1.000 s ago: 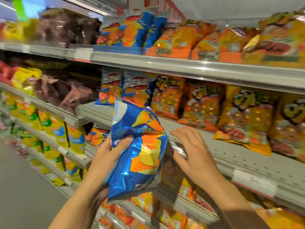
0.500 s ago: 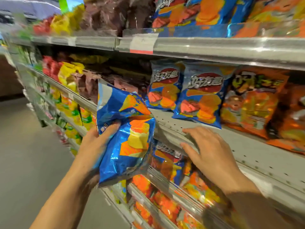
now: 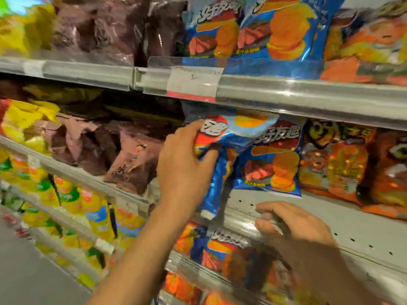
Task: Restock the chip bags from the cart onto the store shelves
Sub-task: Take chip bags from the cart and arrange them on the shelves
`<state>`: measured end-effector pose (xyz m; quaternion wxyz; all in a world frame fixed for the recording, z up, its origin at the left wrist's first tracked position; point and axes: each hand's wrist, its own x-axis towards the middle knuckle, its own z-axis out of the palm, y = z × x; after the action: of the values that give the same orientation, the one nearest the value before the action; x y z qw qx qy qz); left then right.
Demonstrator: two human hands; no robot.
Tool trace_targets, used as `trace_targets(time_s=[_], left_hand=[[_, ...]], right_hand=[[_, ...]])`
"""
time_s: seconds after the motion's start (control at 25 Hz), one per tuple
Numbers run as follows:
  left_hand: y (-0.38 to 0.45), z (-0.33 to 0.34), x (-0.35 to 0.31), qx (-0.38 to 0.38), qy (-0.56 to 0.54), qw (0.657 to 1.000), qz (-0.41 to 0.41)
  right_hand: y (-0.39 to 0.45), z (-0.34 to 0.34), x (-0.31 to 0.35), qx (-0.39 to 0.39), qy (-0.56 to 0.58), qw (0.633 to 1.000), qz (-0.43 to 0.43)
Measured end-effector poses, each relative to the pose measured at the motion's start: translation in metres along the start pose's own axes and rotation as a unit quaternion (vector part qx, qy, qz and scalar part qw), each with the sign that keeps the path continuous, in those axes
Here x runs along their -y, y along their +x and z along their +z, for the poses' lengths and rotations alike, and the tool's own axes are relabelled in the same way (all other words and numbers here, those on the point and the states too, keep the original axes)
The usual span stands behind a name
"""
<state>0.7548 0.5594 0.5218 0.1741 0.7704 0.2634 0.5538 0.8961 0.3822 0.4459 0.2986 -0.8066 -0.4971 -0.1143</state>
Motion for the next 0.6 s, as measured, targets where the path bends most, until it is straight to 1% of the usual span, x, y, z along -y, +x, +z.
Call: trace_targets(time_s=[0.08, 0.12, 0.16, 0.28, 0.36, 0.4, 0.44, 0.52, 0.56, 0.6], left_hand=[[0.003, 0.022, -0.010, -0.038, 0.016, 0.999, 0.026], [0.002, 0.034, -0.014, -0.038, 0.009, 0.998, 0.051], [-0.002, 0.044, -0.019, -0.018, 0.001, 0.997, 0.081], [-0.022, 0.060, -0.014, 0.074, -0.025, 0.984, 0.161], [-0.023, 0.061, -0.002, 0.091, -0.071, 0.975, 0.191], [-0.022, 0.058, 0.001, 0.107, -0.104, 0.968, 0.202], [-0.018, 0.053, 0.004, 0.137, -0.159, 0.958, 0.197], [-0.005, 0.036, 0.013, 0.194, -0.288, 0.928, 0.135], [0.001, 0.029, 0.021, 0.195, -0.313, 0.923, 0.109], [0.006, 0.021, 0.032, 0.169, -0.302, 0.933, 0.101]], right_hand=[[-0.002, 0.001, 0.009, -0.017, -0.018, 1.000, 0.009], [-0.002, 0.001, 0.013, -0.018, -0.025, 0.999, 0.028], [0.000, 0.001, 0.016, -0.012, -0.030, 0.998, 0.052], [0.001, 0.001, 0.024, 0.011, -0.042, 0.995, 0.094], [0.000, -0.003, 0.024, 0.014, -0.038, 0.995, 0.091], [-0.002, -0.006, 0.022, 0.030, -0.030, 0.995, 0.089], [-0.002, -0.009, 0.020, 0.052, -0.007, 0.994, 0.092], [0.001, -0.015, 0.023, 0.072, 0.086, 0.987, 0.118], [0.005, -0.016, 0.030, 0.069, 0.144, 0.978, 0.137], [0.010, -0.015, 0.039, 0.064, 0.189, 0.968, 0.149]])
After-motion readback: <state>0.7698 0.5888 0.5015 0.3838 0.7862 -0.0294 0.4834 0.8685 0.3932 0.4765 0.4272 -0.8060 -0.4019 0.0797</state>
